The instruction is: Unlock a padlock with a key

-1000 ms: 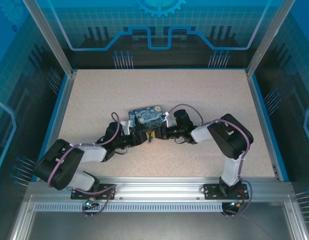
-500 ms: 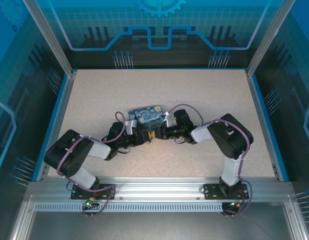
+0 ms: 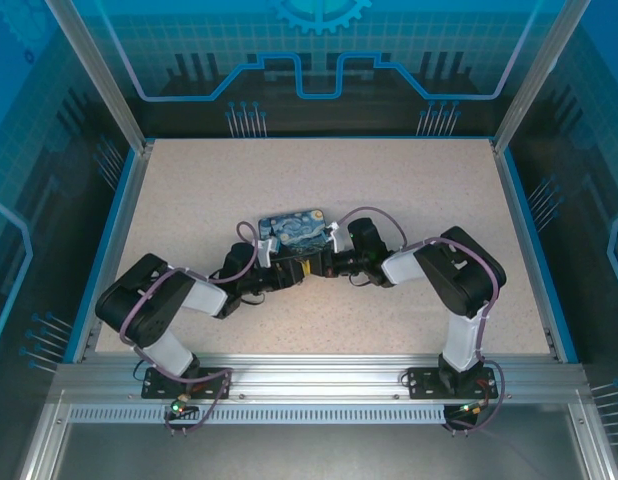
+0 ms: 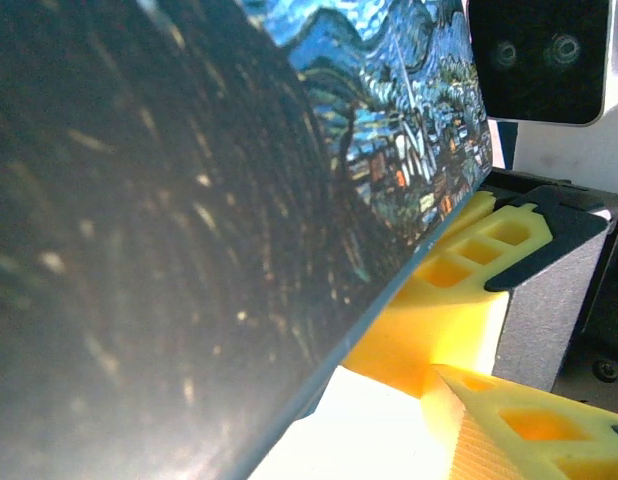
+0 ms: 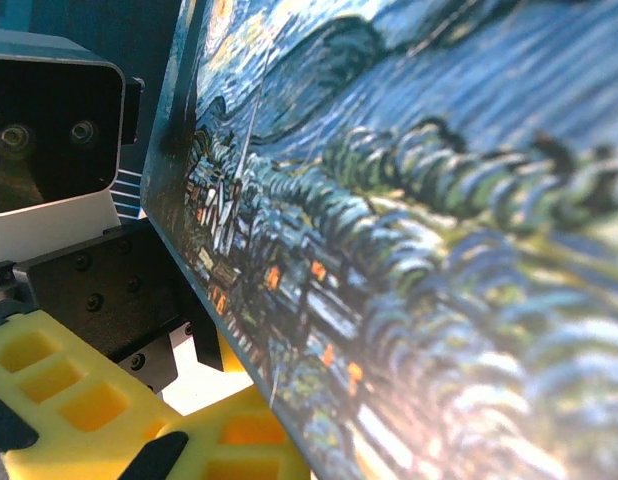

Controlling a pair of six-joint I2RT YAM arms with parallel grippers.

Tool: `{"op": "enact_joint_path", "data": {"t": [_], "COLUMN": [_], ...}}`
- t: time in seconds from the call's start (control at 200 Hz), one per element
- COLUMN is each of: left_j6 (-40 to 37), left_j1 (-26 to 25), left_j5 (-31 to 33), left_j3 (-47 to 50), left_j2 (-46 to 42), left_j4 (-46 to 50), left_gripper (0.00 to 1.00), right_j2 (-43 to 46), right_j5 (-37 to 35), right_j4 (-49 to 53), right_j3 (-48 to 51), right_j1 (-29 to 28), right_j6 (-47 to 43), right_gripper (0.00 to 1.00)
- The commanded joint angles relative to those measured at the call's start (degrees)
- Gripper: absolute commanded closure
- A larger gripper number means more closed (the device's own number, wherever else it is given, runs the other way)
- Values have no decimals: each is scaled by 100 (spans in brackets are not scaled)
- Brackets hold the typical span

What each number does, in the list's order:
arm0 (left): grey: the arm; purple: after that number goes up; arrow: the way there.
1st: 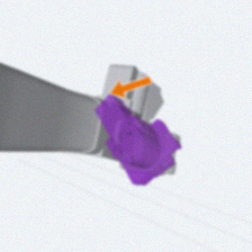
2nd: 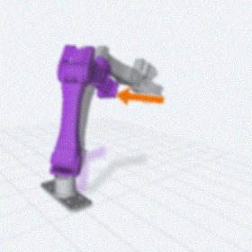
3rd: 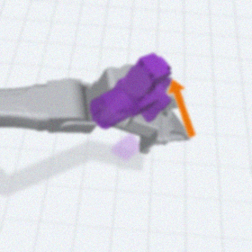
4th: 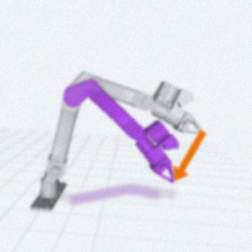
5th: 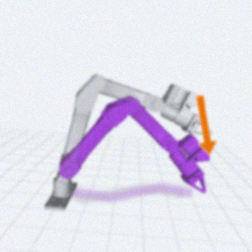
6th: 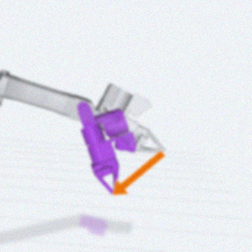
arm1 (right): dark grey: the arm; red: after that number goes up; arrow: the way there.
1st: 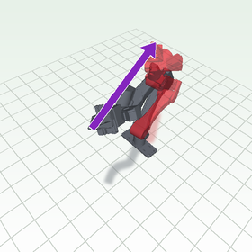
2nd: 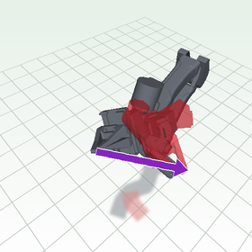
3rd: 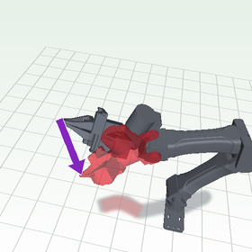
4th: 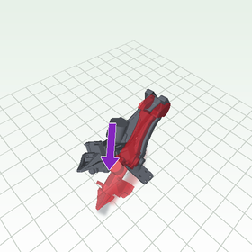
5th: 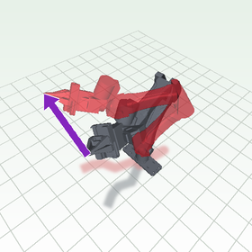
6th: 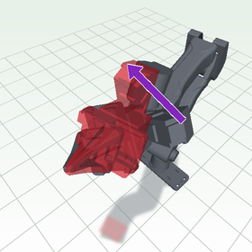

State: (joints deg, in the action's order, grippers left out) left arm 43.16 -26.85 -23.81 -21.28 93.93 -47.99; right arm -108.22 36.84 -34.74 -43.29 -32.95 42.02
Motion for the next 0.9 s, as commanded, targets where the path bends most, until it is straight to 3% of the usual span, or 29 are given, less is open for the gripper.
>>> {"op": "enact_joint_path", "data": {"t": [0.0, 0.36, 0.895], "left_j6": [-73, -68, 453], "left_j1": [-36, -102, -374], "left_j5": [183, 341, 79], "left_j3": [-201, -272, -557], "left_j2": [113, 37, 181], "left_j4": [-144, 12, -400], "left_gripper": [39, 33, 40], "right_j2": [-85, -164, -291], "right_j5": [306, 440, 417], "right_j4": [-33, -50, -77], "right_j3": [-132, -203, -255], "right_j1": [-62, -69, -142], "right_j6": [122, 310, 359], "right_gripper": [91, 91, 91]}}
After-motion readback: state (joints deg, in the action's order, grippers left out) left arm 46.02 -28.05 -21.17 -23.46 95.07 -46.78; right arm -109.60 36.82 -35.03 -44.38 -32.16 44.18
